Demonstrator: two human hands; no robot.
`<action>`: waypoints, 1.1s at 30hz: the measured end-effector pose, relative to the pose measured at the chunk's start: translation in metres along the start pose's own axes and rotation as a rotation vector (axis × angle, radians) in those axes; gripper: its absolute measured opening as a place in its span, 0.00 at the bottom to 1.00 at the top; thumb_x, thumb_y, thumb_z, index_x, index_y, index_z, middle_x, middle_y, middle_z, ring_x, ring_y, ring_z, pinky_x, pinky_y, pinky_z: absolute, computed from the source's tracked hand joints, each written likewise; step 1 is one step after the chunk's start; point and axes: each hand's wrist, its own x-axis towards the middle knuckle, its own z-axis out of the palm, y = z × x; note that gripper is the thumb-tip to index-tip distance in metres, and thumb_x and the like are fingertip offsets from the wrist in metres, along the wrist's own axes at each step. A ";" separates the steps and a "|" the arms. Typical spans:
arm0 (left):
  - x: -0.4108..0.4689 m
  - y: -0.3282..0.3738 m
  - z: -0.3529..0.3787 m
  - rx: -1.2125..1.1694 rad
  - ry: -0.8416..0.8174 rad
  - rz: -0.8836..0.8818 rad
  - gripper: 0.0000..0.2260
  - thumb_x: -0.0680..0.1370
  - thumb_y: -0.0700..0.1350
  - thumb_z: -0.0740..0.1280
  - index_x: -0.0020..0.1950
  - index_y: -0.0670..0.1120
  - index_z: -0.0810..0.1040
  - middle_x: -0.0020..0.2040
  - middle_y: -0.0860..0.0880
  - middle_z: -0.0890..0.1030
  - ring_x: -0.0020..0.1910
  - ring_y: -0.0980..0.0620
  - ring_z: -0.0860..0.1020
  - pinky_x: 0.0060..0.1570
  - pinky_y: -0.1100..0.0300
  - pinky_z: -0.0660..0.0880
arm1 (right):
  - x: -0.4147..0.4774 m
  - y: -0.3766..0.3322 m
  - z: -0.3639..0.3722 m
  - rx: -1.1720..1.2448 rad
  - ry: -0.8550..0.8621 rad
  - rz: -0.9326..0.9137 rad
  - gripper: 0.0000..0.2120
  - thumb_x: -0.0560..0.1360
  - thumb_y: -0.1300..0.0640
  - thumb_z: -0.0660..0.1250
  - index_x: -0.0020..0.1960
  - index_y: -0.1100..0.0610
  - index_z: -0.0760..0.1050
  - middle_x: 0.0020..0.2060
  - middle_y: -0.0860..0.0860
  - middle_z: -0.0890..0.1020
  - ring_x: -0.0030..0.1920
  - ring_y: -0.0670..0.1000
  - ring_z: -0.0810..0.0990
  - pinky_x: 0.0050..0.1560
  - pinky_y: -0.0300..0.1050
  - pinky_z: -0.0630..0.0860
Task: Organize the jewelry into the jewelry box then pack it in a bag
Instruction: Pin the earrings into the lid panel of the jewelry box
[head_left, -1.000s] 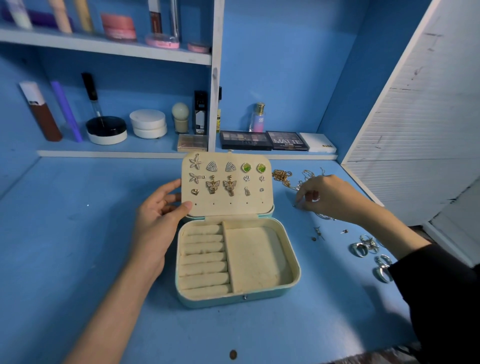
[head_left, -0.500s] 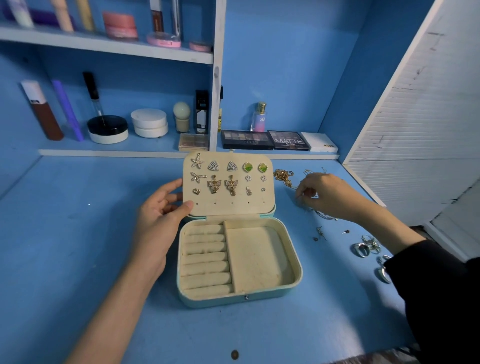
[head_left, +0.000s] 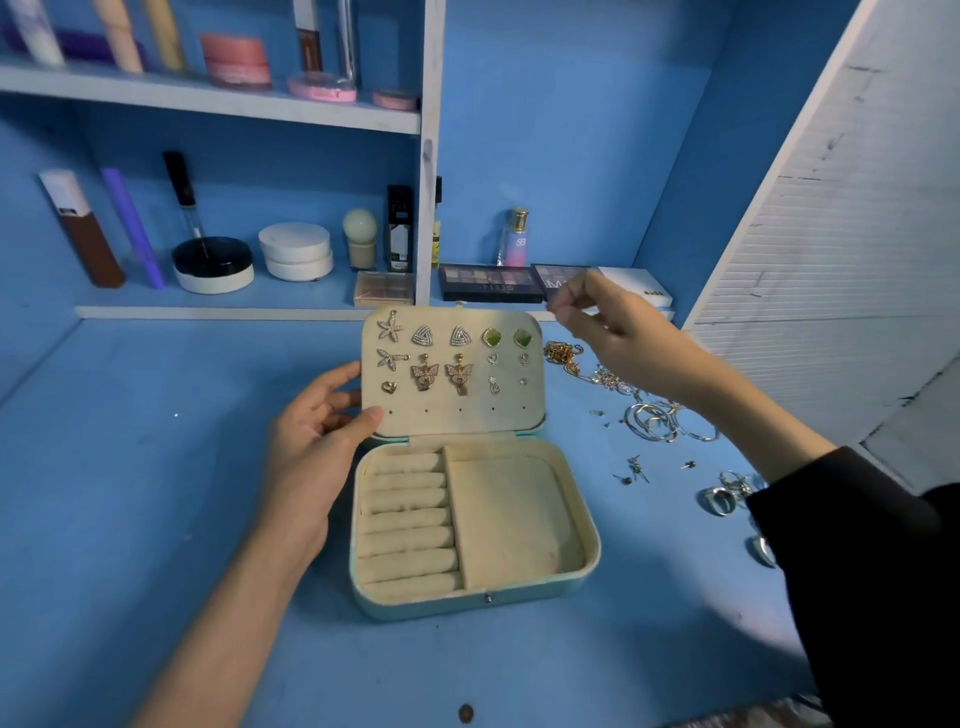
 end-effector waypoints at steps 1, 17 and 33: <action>0.000 0.000 0.000 -0.012 -0.001 0.000 0.18 0.74 0.31 0.66 0.55 0.53 0.77 0.43 0.52 0.82 0.33 0.65 0.77 0.30 0.74 0.70 | 0.003 -0.005 0.003 0.008 -0.006 -0.020 0.06 0.81 0.61 0.57 0.52 0.62 0.70 0.49 0.51 0.77 0.47 0.52 0.76 0.43 0.40 0.74; -0.053 0.032 0.044 -0.222 0.057 -0.038 0.14 0.75 0.31 0.63 0.52 0.48 0.79 0.45 0.53 0.84 0.45 0.58 0.78 0.43 0.65 0.71 | 0.002 -0.025 0.000 -0.009 -0.081 -0.121 0.04 0.80 0.63 0.56 0.50 0.60 0.70 0.51 0.51 0.80 0.50 0.46 0.76 0.49 0.41 0.73; -0.052 0.036 0.099 -1.022 -0.065 -0.789 0.08 0.79 0.36 0.56 0.47 0.37 0.75 0.61 0.40 0.77 0.64 0.45 0.74 0.68 0.48 0.65 | -0.025 -0.036 -0.012 0.027 -0.071 -0.174 0.04 0.80 0.62 0.58 0.49 0.63 0.70 0.51 0.51 0.81 0.50 0.45 0.78 0.52 0.29 0.71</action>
